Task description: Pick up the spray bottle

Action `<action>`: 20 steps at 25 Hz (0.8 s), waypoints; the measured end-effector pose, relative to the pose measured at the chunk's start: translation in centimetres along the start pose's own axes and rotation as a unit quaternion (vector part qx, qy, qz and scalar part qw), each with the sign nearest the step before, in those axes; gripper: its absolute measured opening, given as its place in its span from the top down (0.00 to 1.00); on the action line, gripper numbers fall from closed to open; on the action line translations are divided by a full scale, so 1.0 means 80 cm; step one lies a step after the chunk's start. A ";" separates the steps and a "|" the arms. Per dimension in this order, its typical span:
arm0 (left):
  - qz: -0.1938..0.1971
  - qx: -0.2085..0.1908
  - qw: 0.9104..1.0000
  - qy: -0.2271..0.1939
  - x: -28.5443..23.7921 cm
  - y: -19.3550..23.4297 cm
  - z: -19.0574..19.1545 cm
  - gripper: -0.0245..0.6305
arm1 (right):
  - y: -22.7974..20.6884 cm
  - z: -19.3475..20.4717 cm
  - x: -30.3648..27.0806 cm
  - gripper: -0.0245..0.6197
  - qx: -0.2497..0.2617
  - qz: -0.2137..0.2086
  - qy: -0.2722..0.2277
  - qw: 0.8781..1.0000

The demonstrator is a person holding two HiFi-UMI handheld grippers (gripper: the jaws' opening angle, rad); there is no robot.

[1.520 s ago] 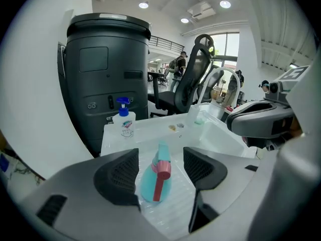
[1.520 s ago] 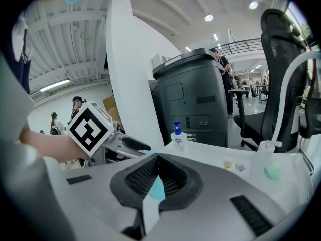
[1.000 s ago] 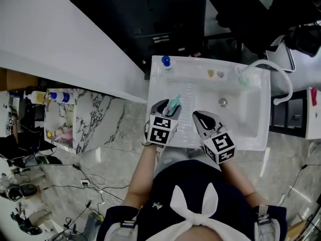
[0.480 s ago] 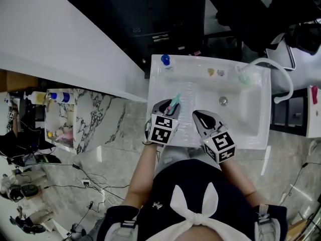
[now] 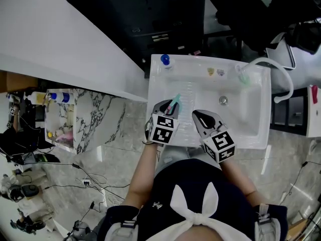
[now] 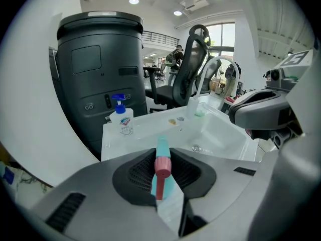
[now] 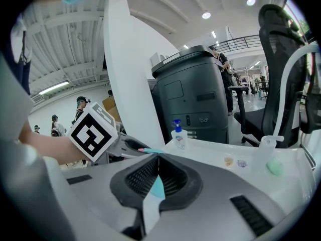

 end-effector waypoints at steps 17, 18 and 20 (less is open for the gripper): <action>-0.010 0.007 1.000 0.004 0.002 -0.005 0.000 0.83 | 0.002 0.002 0.004 0.93 0.003 -0.002 0.002 1.000; -0.010 0.007 1.000 0.004 0.002 -0.005 0.000 0.83 | 0.001 0.003 0.004 0.93 0.002 -0.002 0.002 1.000; -0.011 0.007 1.000 0.005 0.002 -0.006 0.001 0.83 | 0.002 0.003 0.004 0.93 0.002 -0.001 0.003 1.000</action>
Point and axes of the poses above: the fingertips, and each gripper's own axes: x backward along the fingers, y to its left, z out of its underside, the point moved 8 cm from there along x, backward along the fingers, and after that the axes turned 14 degrees about y, right-handed, at the moved point
